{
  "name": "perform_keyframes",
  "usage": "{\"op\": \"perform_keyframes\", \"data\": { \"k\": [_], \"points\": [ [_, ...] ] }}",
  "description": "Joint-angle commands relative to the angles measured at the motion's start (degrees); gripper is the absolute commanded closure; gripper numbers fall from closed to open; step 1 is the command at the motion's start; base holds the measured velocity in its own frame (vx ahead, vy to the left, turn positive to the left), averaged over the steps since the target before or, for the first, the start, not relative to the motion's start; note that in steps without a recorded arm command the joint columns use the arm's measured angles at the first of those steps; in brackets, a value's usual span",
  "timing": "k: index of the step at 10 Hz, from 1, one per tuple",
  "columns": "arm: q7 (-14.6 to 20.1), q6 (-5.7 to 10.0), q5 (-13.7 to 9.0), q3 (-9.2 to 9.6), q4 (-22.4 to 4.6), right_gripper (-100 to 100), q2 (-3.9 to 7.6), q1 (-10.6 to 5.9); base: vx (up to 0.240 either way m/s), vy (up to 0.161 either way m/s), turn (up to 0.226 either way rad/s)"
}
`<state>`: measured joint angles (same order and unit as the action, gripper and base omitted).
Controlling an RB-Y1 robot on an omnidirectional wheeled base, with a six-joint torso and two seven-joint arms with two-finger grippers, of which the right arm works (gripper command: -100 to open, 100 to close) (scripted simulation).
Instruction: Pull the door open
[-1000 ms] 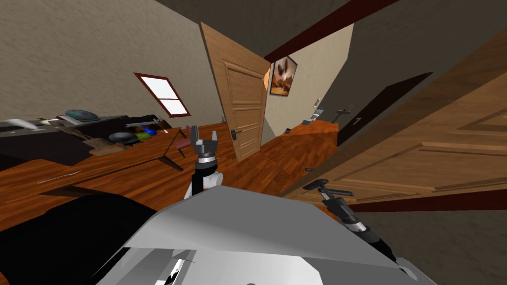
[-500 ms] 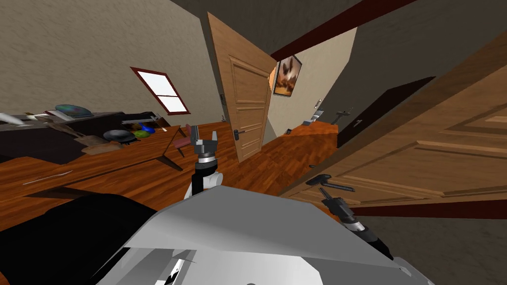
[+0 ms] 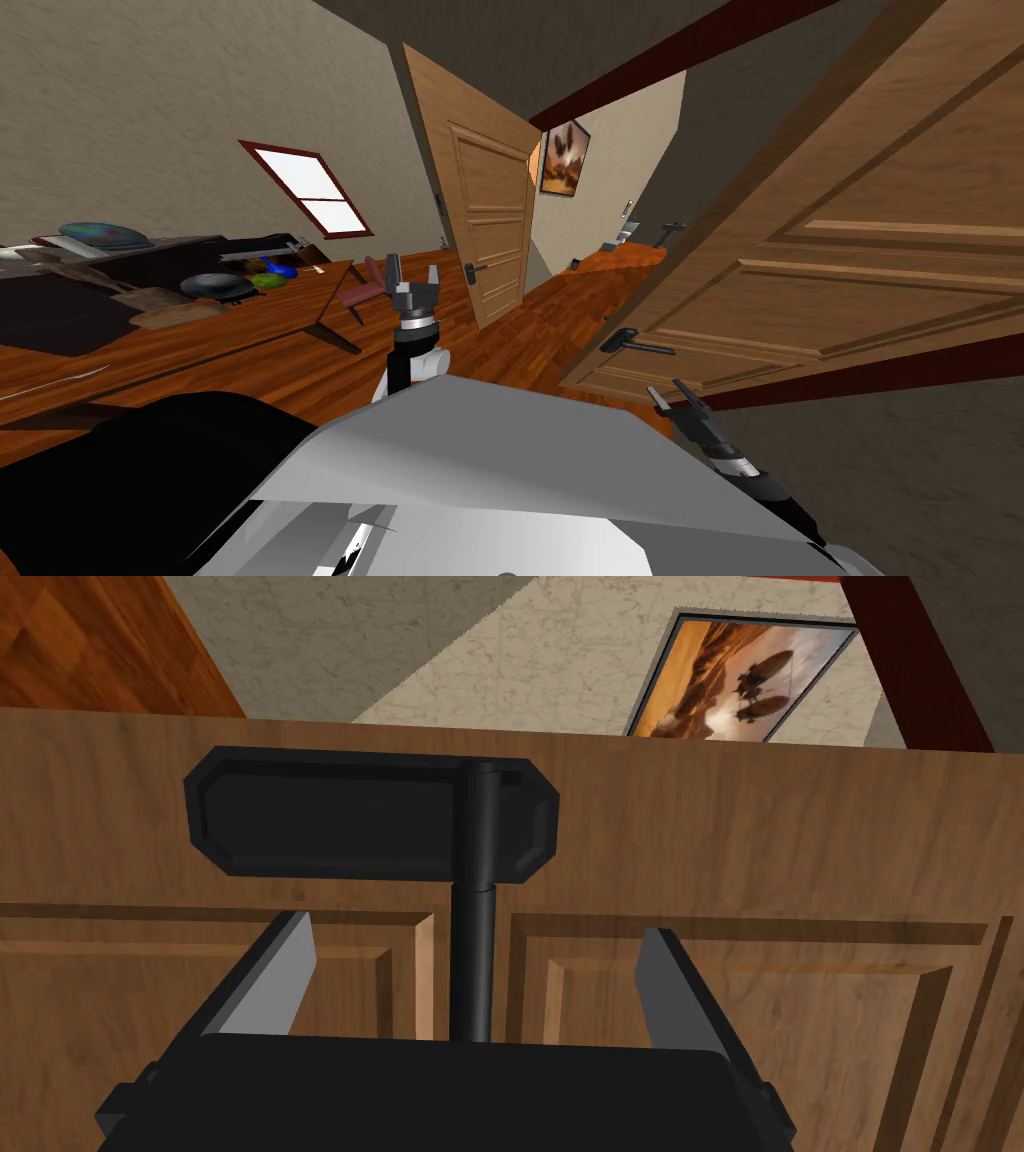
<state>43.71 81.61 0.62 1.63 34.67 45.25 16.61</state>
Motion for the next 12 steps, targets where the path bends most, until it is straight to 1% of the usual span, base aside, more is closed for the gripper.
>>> {"op": "perform_keyframes", "data": {
  "k": [1, 2, 3, 4, 5, 6, 8, 9, 11, 12],
  "points": [
    [0.14, -0.44, -0.51, -0.50, -1.89, -100, 0.02, -0.48, -0.075, -0.008, -0.092],
    [0.31, -1.06, -1.03, -1.03, -2.33, -100, 0.19, -0.28, -0.052, -0.010, -0.061],
    [0.58, -2.10, -1.91, -1.92, -3.08, -100, 0.47, 0.05, -0.058, -0.018, -0.190],
    [0.44, -1.61, -1.35, -1.35, -2.59, -100, 0.30, -0.45, -0.029, -0.005, -0.047],
    [0.50, -3.08, -1.61, -1.60, -2.67, -100, 0.27, -1.09, 0.111, 0.004, 0.090],
    [0.51, -3.40, -1.66, -1.64, -2.71, -100, 0.25, -1.30, 0.183, -0.010, 0.084],
    [0.55, -4.83, -1.89, -1.85, -2.88, -100, 0.18, -2.26, 0.203, -0.010, 0.087],
    [0.58, -5.89, -2.05, -2.01, -3.01, -100, 0.12, -2.96, 0.235, 0.018, 0.126],
    [0.61, -7.08, -2.24, -2.18, -3.15, -100, 0.07, -3.75, 0.239, -0.001, 0.101],
    [0.57, -6.57, -2.17, -2.12, -3.15, -100, 0.05, -3.49, 0.100, -0.015, 0.027]
  ]
}}
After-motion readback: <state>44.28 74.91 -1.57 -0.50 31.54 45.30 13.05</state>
